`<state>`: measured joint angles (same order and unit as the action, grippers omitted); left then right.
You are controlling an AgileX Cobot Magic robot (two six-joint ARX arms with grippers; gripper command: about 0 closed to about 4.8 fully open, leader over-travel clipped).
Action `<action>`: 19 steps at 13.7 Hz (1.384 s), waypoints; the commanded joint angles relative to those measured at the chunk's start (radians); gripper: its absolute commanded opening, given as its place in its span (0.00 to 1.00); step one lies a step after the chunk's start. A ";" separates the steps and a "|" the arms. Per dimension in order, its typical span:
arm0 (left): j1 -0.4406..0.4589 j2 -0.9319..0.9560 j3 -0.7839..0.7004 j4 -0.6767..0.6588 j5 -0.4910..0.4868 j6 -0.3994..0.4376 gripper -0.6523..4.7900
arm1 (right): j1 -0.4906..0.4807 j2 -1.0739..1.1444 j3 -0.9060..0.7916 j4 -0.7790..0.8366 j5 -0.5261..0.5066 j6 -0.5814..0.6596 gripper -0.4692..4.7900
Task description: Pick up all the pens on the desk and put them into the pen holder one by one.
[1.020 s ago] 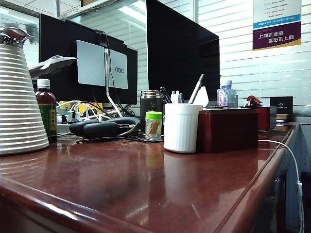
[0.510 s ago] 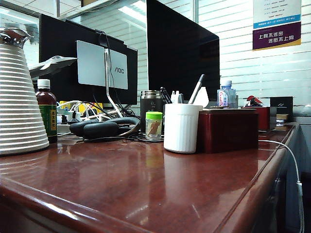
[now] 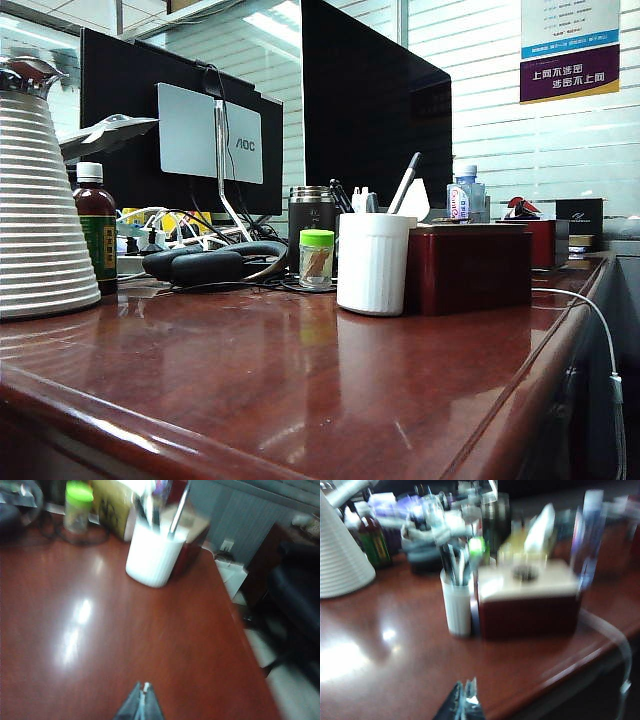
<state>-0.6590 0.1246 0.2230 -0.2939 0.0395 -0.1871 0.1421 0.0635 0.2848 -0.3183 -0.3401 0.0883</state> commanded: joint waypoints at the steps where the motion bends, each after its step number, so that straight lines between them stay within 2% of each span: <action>1: 0.000 0.000 -0.124 0.111 0.002 -0.008 0.11 | 0.002 0.000 -0.122 0.136 0.009 0.021 0.07; 3: 0.000 0.000 -0.160 0.116 -0.024 -0.008 0.11 | 0.002 0.000 -0.193 0.200 0.031 0.020 0.07; 5: 0.004 -0.009 -0.174 0.111 -0.043 -0.008 0.11 | 0.002 -0.001 -0.260 0.248 0.094 0.020 0.07; 6: 0.004 -0.023 -0.185 0.098 -0.043 -0.008 0.11 | 0.002 -0.001 -0.283 0.240 0.154 0.017 0.07; 7: 0.005 -0.054 -0.190 0.032 -0.032 -0.008 0.11 | 0.002 -0.001 -0.282 0.217 0.231 0.013 0.07; 8: 0.019 -0.083 -0.190 0.049 -0.029 -0.005 0.11 | 0.001 -0.002 -0.282 0.209 0.272 0.024 0.08; 9: 0.050 -0.123 -0.190 0.044 -0.028 -0.005 0.11 | 0.002 -0.002 -0.282 0.204 0.271 0.025 0.10; 13: 0.295 -0.122 -0.190 0.062 -0.010 -0.004 0.11 | 0.001 -0.005 -0.282 0.209 0.271 0.024 0.10; 15: 0.422 -0.122 -0.190 0.124 -0.033 0.029 0.11 | 0.000 -0.015 -0.282 0.221 0.438 0.017 0.10; 16: 0.485 -0.122 -0.190 0.165 -0.039 0.043 0.11 | -0.008 -0.047 -0.282 0.210 0.471 0.012 0.10; 17: 0.543 -0.122 -0.190 0.202 -0.039 0.046 0.11 | -0.034 -0.061 -0.282 0.216 0.476 0.010 0.10; 19: 0.611 -0.122 -0.190 0.246 -0.039 0.079 0.11 | -0.101 -0.061 -0.282 0.227 0.391 0.010 0.10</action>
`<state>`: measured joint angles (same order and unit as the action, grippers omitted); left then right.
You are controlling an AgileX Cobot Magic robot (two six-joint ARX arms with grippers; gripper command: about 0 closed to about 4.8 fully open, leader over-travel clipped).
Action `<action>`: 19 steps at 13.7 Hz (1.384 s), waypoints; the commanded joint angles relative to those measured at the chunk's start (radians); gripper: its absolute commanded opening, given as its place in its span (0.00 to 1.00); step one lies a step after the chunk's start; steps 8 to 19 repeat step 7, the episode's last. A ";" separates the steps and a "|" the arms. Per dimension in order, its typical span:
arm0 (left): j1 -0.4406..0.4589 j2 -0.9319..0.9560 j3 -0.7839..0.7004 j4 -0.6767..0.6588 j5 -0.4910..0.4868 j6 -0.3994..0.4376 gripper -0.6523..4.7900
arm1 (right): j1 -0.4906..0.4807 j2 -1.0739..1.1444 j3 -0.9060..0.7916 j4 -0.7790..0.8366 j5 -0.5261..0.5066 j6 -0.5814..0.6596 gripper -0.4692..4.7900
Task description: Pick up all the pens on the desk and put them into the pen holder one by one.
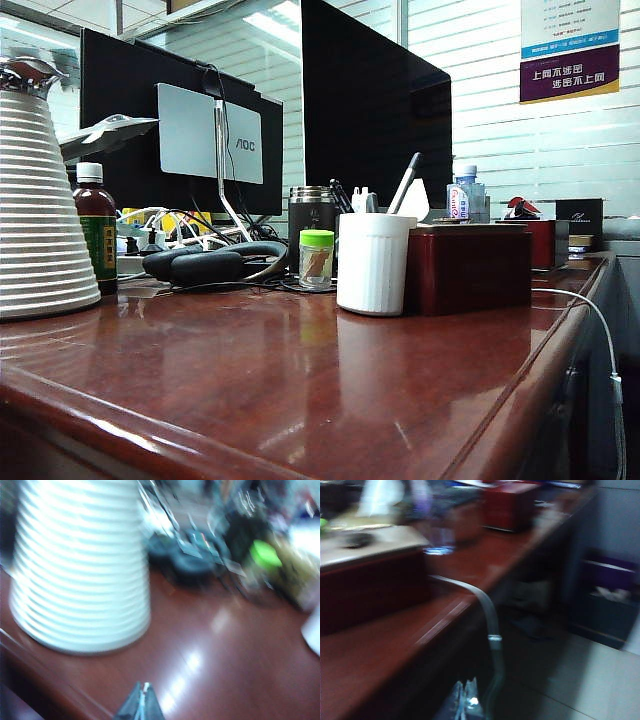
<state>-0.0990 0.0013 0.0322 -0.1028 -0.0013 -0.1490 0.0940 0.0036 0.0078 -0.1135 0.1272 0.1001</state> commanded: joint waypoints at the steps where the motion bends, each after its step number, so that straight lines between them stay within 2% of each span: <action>1: 0.077 0.001 0.001 0.066 0.004 0.106 0.11 | -0.066 -0.001 -0.005 0.022 -0.105 -0.003 0.10; 2: 0.107 0.001 0.001 0.069 0.007 0.211 0.11 | -0.072 -0.001 -0.005 0.022 -0.110 -0.003 0.10; 3: 0.121 0.001 0.001 0.067 0.006 0.221 0.11 | -0.072 -0.001 -0.005 0.017 -0.101 -0.003 0.10; 19: 0.129 0.001 0.001 0.058 0.005 0.220 0.11 | -0.072 -0.001 -0.005 0.013 -0.104 -0.003 0.10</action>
